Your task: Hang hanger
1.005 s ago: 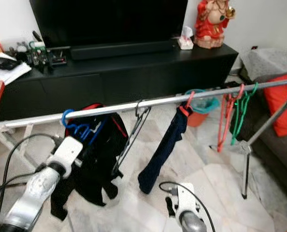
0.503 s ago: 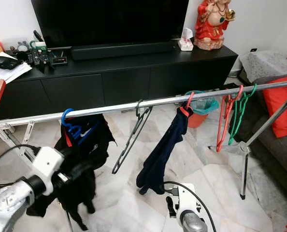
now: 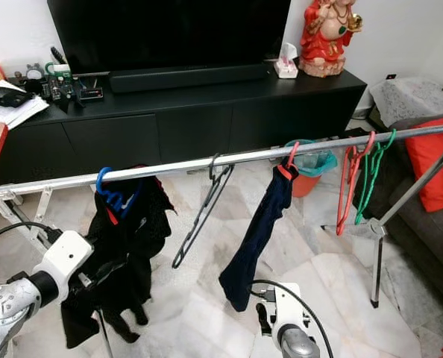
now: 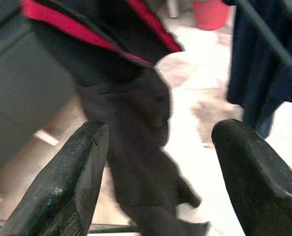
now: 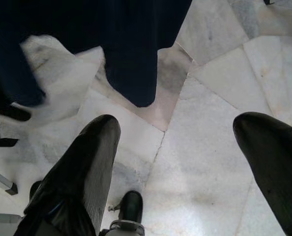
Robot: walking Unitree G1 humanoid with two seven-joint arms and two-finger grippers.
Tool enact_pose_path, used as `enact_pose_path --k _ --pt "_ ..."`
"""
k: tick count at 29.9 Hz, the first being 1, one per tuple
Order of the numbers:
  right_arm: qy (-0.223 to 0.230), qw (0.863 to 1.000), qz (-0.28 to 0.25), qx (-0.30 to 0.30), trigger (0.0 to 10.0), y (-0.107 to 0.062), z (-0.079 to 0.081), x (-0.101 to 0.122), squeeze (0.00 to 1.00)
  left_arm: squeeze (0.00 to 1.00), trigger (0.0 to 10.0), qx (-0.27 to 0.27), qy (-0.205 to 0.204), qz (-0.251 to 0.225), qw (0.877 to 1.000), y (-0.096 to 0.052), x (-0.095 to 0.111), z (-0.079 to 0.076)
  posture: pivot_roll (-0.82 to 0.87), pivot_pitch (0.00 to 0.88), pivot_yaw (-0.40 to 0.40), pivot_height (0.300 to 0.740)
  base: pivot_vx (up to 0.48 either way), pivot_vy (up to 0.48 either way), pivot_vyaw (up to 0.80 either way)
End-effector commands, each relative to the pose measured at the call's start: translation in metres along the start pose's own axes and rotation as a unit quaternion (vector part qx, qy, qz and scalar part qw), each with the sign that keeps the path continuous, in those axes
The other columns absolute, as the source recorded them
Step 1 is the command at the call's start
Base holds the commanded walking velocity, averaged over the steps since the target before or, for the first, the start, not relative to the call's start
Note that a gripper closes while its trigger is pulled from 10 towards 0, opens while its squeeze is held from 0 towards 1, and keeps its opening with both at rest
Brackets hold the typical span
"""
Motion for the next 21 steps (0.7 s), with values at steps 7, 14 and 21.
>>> enact_pose_path --k 7,14,21 --pt "0.003 1.000 -0.001 -0.003 10.0 0.000 -0.001 0.001 0.00 0.00 10.0 0.041 -0.010 -0.004 0.999 0.019 0.000 -0.003 0.03 0.000 -0.074 0.740 0.000 0.000 0.00" --pt "0.005 1.000 -0.001 -0.004 10.0 0.000 0.000 0.001 0.00 0.00 10.0 0.031 -0.014 0.030 0.999 0.039 -0.017 -0.013 0.01 0.000 -0.068 0.740 0.000 0.000 0.00" --pt "0.007 1.000 -0.001 -0.006 10.0 0.000 0.000 0.001 0.00 0.00 10.0 0.050 -0.025 0.046 0.997 0.050 -0.026 -0.005 0.01 0.000 -0.064 0.740 0.000 0.000 0.00"
Point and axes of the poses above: a point about 5 cm out from each wrist's last joint towards the gripper, its own y axis pointing out of the wrist towards the gripper, its own x axis along the axis of the wrist's last joint, z = x × y, the point moved 2 cm from there along y, pointing out of the wrist towards the gripper, and after that the axes turned 10 degrees about -y, right-handed, at the moved point
